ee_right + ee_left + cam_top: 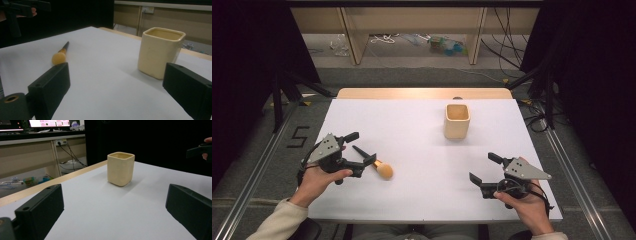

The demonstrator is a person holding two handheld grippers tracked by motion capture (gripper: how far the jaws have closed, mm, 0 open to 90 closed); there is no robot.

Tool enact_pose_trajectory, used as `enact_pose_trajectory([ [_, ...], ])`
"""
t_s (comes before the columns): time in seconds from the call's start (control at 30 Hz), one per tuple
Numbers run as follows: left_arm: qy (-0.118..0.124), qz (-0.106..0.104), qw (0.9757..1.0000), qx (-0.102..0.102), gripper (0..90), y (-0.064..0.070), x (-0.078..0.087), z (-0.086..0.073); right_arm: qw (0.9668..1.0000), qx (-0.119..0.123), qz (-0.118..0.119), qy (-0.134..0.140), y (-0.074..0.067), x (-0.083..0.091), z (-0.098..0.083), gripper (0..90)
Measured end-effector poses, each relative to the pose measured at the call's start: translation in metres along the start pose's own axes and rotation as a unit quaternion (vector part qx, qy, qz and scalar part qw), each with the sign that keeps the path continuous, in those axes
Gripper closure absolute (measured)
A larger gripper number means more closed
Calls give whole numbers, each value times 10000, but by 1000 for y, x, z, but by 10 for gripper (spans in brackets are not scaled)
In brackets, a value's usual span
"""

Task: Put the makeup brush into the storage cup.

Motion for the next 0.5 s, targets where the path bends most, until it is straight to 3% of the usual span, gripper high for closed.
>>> enact_pose_trajectory([
  [0.5, -24, -19, 9999, -116, 12, -9, -17, 9, 10000, -54, 58, 40, 0, -1, 0, 85],
])
Point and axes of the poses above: each handheld gripper's, and its own axes: x roughly backward along the jaws, z roughly out of its top, y roughly to its right, the point moved 7 cm from there along -x, roughly forward along the jaws, and after that the axes turned 5 degrees about -y, right-handed, at the moved point
